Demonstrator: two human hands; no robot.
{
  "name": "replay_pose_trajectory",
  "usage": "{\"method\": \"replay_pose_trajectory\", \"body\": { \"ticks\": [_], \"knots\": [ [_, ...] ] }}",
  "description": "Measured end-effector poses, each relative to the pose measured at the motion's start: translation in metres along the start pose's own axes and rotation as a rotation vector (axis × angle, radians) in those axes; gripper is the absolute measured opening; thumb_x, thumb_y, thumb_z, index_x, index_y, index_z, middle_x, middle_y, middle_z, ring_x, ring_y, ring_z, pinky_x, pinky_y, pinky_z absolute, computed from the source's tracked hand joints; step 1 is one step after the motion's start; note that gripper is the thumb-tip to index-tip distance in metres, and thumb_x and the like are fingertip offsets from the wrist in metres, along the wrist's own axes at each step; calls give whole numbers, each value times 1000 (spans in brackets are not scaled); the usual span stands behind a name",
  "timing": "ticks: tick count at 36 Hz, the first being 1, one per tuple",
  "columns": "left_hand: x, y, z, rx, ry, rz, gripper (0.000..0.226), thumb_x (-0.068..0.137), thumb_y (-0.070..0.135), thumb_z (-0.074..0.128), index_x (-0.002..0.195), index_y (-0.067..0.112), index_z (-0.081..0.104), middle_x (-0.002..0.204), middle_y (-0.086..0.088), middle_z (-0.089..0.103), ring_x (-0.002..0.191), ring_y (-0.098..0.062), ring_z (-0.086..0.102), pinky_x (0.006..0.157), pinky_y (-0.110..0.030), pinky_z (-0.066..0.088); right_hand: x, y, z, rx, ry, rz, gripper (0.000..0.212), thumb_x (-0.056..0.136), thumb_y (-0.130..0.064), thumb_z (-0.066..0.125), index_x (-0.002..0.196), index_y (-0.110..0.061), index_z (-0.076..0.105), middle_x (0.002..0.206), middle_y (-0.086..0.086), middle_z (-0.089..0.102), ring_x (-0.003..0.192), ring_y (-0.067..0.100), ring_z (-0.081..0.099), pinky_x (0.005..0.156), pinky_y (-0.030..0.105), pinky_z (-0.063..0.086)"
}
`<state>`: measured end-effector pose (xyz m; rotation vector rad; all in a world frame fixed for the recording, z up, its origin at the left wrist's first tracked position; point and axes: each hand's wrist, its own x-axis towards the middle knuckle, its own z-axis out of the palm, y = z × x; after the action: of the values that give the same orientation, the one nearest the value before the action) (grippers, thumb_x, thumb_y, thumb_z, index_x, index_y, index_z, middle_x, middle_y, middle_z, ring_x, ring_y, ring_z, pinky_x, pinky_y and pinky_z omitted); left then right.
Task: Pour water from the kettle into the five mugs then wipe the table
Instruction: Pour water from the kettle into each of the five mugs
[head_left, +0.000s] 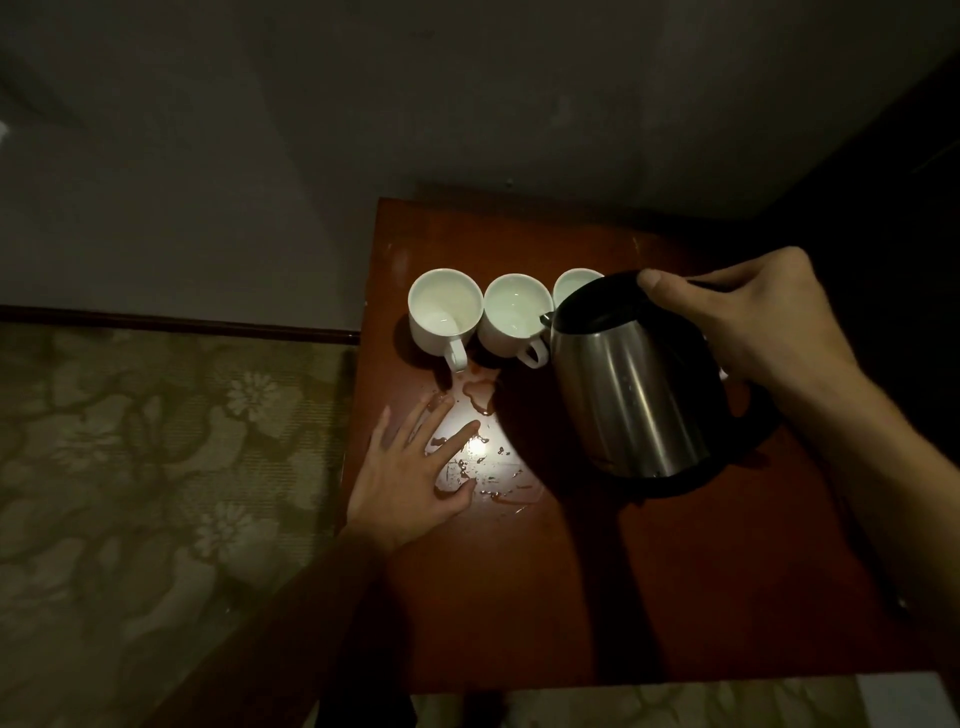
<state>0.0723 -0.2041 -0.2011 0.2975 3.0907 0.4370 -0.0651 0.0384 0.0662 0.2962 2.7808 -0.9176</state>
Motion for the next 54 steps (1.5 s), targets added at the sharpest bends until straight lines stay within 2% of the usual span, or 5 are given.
{"method": "replay_pose_trajectory", "body": {
  "ticks": [20,33,37,48,54],
  "knots": [
    [0,-1,0,6,-4,1,72,90,72,41,157,45,32,170,0,24,159,-21,11,122,-61,17,1,4,-1,26,-8,-10,35,81,-67,80,87,-33,76,94,-6,79,91,10,75,67,31,51],
    [0,0,0,-10,3,0,72,89,71,43,156,45,35,169,0,25,159,-20,11,123,-59,15,-2,2,-3,22,-16,-36,31,84,-65,80,81,-35,74,90,-5,79,86,10,74,70,36,58],
    [0,0,-1,-11,-20,-12,72,90,72,40,157,47,32,170,1,22,159,-18,7,124,-58,12,-2,0,-2,27,-20,-35,30,85,-62,80,79,-34,72,87,-8,77,82,6,71,61,28,46],
    [0,0,0,4,-3,-4,72,90,71,41,157,46,32,170,1,23,159,-20,9,123,-60,15,-1,2,-1,5,-20,-31,33,83,-66,79,82,-33,75,88,-5,79,85,12,75,69,36,57],
    [0,0,0,-3,8,0,71,90,70,41,156,46,33,169,1,24,159,-20,10,123,-60,17,-2,-1,-2,21,-25,-24,32,84,-64,80,81,-34,70,88,-7,75,83,7,69,62,29,46]
  ]
}}
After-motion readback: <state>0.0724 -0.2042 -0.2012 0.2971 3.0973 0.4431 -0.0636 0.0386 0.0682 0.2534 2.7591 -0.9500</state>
